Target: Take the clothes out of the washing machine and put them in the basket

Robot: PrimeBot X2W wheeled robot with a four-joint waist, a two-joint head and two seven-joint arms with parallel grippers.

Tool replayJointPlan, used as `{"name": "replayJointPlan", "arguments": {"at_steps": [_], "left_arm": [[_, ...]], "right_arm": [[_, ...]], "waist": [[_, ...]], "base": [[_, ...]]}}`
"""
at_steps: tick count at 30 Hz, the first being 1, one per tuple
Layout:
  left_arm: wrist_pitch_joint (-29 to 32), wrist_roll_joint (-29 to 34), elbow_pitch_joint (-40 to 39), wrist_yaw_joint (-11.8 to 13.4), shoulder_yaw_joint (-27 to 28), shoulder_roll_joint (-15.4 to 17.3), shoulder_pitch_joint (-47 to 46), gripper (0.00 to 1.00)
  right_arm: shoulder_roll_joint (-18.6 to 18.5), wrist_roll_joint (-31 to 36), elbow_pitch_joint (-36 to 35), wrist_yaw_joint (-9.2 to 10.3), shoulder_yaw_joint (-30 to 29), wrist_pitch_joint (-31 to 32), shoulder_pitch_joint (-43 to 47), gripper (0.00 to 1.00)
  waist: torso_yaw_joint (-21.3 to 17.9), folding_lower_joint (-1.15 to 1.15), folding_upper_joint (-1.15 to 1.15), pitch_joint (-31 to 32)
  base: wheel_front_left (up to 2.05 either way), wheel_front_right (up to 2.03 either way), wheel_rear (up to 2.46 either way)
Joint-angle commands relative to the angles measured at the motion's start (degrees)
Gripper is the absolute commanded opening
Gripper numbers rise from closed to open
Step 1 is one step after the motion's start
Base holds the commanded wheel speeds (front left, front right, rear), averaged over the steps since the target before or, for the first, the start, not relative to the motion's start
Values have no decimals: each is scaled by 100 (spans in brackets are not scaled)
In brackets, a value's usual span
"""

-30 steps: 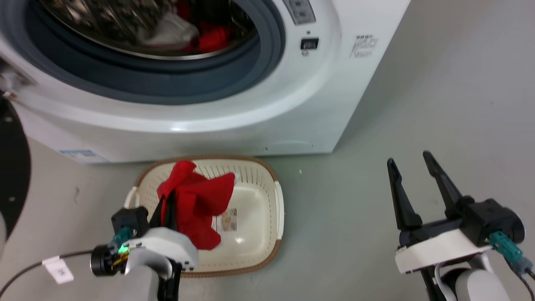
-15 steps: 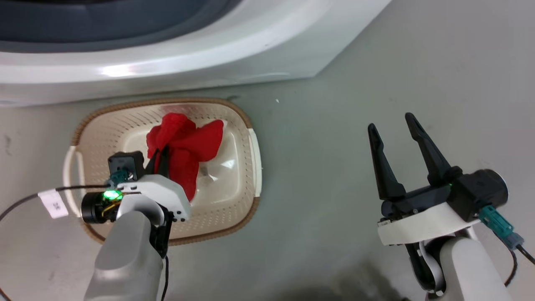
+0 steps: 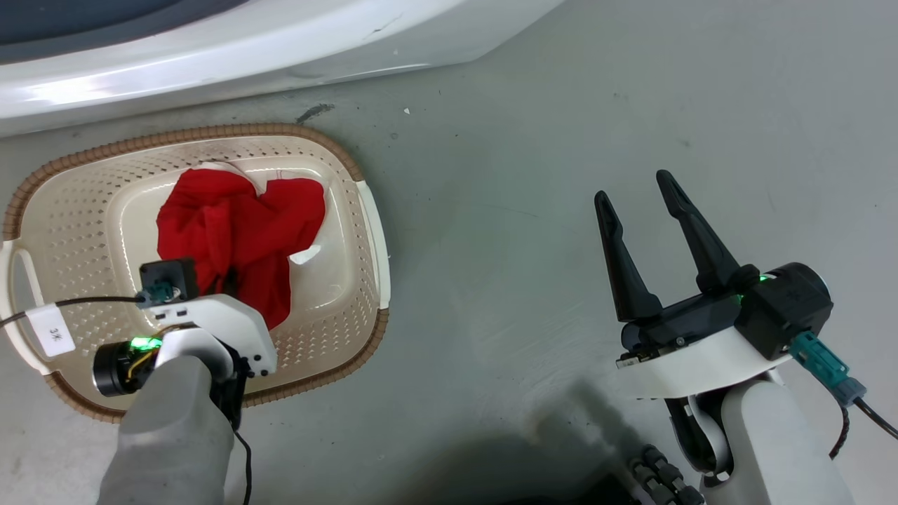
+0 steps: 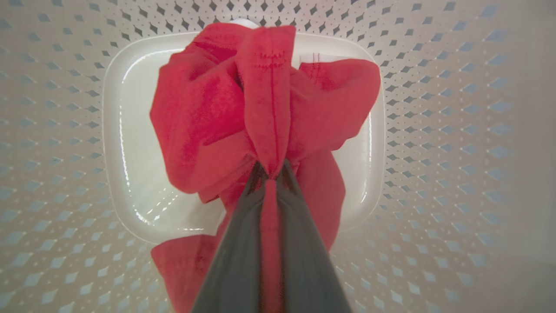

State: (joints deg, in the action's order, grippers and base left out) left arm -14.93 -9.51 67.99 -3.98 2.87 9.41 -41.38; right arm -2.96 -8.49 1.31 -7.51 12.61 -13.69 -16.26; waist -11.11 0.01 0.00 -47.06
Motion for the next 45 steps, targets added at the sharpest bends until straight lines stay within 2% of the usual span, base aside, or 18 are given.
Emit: {"name": "replayJointPlan", "arguments": {"at_steps": [1, 4, 5, 6, 7, 8, 13, 14, 27, 36, 45], "left_arm": [[24, -25, 147, -13, 1, 74, -177, 0], [43, -46, 327, -31, -24, 75, -247, 0], [50, -39, 367, -54, -54, 64, -251, 15], [59, -36, 398, -56, -77, 51, -251, 45], [46, -67, 418, -76, -72, 32, -237, 93], [36, -72, 439, -90, -83, 3, -199, 100], [-13, -101, 472, -89, -132, -131, 22, 100], [-35, -136, 90, -53, -109, -255, 300, 100], [-28, -75, -1783, 20, 34, -599, 1830, 100], [-28, -199, -2926, 110, -67, -656, 2458, 100], [-29, -177, -3939, 303, -337, -656, 2560, 100]], "right_arm": [[16, -12, 34, 4, 22, -35, -104, 100], [16, -4, 104, 4, 45, -60, -141, 100], [15, 6, 126, 4, 52, -57, -145, 100], [15, 7, 141, 4, 55, -63, -139, 100], [15, 26, 173, 4, 48, -69, -123, 100], [15, 42, 200, 4, 38, -73, -95, 100], [14, 123, 306, 4, -38, -59, 103, 100], [15, 207, 340, 4, -150, -11, 232, 100], [14, 314, 240, 4, -513, 264, 892, 100], [15, 300, 59, 4, -708, 450, 1265, 100], [14, 325, -106, 4, -801, 545, 1408, 100]], "waist": [[-26, -1, 0, -39], [-11, -1, 0, 10], [3, -1, 0, 55], [17, -1, 0, 99], [41, -1, 0, 174], [72, -1, 0, 268], [239, -1, 0, 783], [382, -1, 0, 1249], [745, -1, 0, 2739], [1002, -1, 0, 3317], [1089, -1, 0, 3532]], "base": [[0, 0, 0], [0, 0, 0], [0, 0, 0], [0, 0, 0], [0, 0, 0], [0, 0, 0], [0, 0, 0], [0, 0, 0], [0, 0, 0], [0, 0, 0], [0, 0, 0]]}}
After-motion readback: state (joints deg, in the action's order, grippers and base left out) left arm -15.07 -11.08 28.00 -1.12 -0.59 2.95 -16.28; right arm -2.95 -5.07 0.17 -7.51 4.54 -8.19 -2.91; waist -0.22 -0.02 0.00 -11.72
